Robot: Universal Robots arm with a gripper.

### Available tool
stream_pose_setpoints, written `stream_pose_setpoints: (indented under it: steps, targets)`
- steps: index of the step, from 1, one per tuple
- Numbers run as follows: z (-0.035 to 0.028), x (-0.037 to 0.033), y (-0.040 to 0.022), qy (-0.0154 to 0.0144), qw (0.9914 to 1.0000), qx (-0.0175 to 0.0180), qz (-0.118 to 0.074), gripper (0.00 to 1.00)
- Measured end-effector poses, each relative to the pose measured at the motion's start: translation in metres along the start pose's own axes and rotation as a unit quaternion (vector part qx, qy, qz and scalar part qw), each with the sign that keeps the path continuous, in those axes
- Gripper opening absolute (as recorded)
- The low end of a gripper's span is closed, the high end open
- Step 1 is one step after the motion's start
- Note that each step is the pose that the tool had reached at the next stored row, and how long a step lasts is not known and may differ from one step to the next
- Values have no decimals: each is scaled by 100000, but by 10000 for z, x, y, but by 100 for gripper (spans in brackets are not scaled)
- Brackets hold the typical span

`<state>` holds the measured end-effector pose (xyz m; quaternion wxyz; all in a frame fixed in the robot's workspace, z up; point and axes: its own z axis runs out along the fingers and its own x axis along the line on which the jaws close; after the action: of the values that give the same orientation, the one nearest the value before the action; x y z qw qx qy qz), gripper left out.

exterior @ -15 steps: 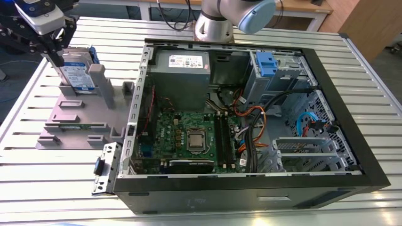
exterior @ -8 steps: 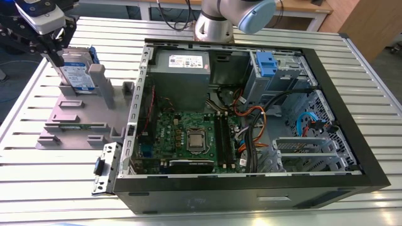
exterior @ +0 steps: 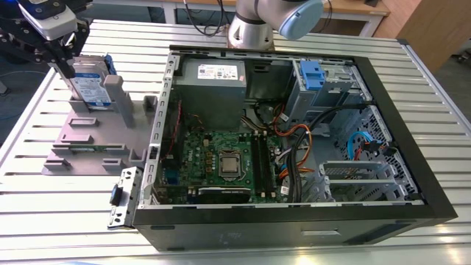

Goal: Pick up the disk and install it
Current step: 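Pick up the disk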

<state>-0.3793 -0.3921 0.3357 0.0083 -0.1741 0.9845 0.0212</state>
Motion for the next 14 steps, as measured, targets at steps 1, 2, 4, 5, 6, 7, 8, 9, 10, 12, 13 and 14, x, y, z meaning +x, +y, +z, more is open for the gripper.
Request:
stream_pose_setpoints:
  steps: [1, 2, 4, 5, 6, 7, 8, 9, 10, 12, 13, 14]
  targets:
    - [0, 0, 0, -1, 100000, 0, -50, 11]
    - [0, 0, 0, 4, 100000, -1, -101, 11]
    - [0, 0, 0, 4, 100000, -4, -202, 11]
    - [0, 0, 0, 8, 100000, -5, -252, 11]
    - [0, 0, 0, 11, 100000, -4, -300, 11]
    - [0, 0, 0, 14, 99999, -8, -347, 11]
    - [0, 0, 0, 14, 99999, -8, -396, 11]
    - [0, 0, 0, 15, 99999, -9, -443, 11]
    - [0, 0, 0, 17, 99999, -10, -494, 11]
    - [0, 0, 0, 19, 99998, -13, -586, 11]
    - [0, 0, 0, 23, 99998, -13, -633, 11]
    - [0, 0, 0, 26, 99998, -14, -685, 11]
